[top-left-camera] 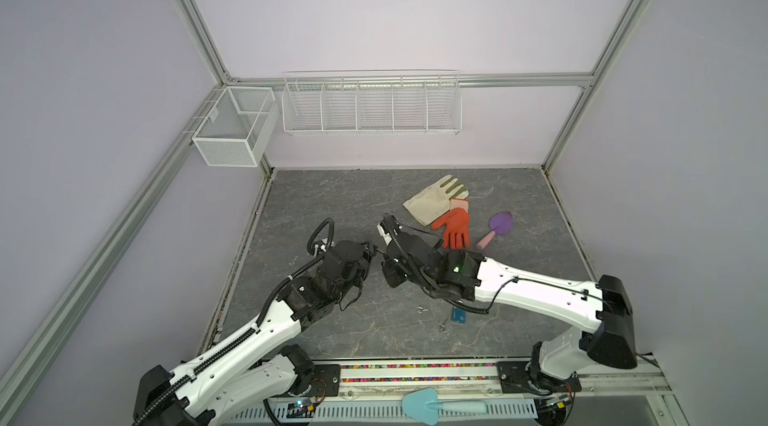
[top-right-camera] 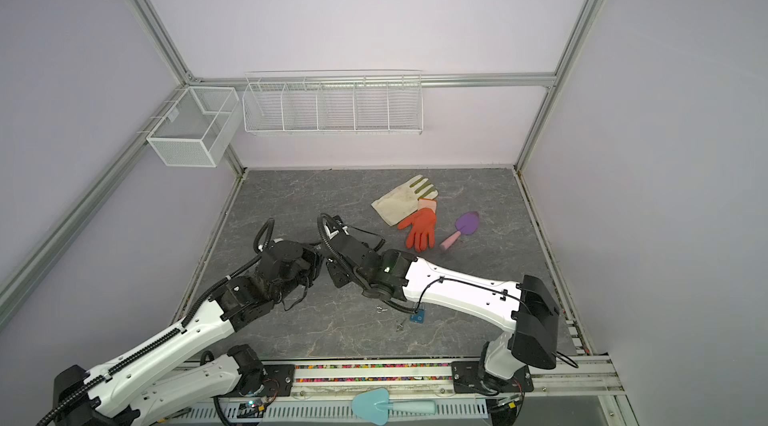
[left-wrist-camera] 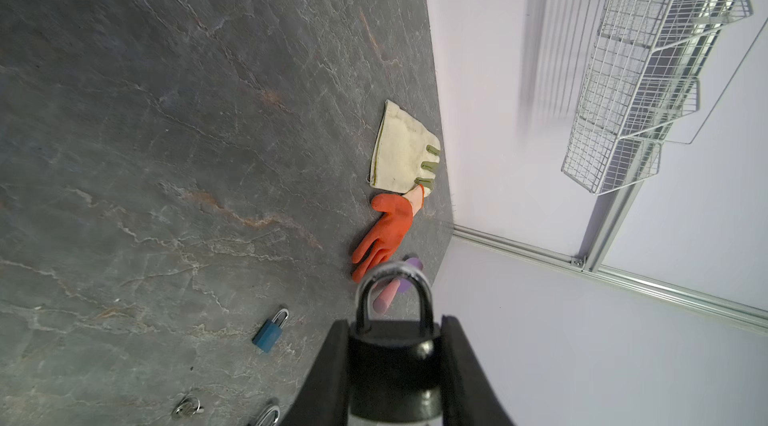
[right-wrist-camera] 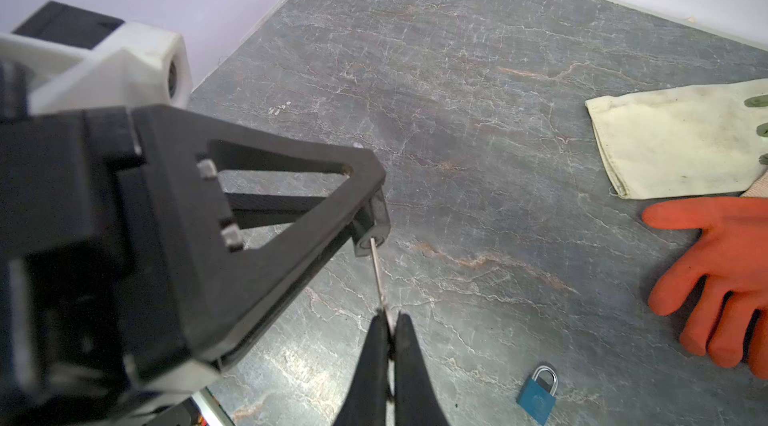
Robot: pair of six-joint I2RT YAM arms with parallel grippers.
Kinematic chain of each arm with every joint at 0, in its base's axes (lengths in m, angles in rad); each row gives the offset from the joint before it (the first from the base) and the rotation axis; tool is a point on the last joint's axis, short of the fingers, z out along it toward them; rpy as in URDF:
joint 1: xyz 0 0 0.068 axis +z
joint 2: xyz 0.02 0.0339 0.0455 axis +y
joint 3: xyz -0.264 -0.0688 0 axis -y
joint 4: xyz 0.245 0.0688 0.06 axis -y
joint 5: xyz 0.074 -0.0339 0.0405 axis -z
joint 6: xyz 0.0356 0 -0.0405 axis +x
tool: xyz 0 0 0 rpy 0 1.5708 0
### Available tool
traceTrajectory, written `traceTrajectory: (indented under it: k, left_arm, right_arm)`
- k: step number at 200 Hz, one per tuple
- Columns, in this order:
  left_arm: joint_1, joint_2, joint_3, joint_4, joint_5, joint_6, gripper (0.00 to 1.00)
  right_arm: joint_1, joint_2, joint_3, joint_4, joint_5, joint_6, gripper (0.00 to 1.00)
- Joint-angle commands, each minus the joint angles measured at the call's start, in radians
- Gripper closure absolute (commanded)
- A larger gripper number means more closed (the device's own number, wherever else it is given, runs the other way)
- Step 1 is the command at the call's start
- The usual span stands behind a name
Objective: Unlock with the key
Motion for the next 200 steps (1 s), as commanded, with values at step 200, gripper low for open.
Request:
traceTrajectory:
  k: [200]
  left_arm:
    - [0.003, -0.005, 0.018, 0.053, 0.03, -0.039, 1.0]
  right_arm:
    - [-0.002, 0.048, 0.037, 0.031, 0.02, -0.015, 0.94]
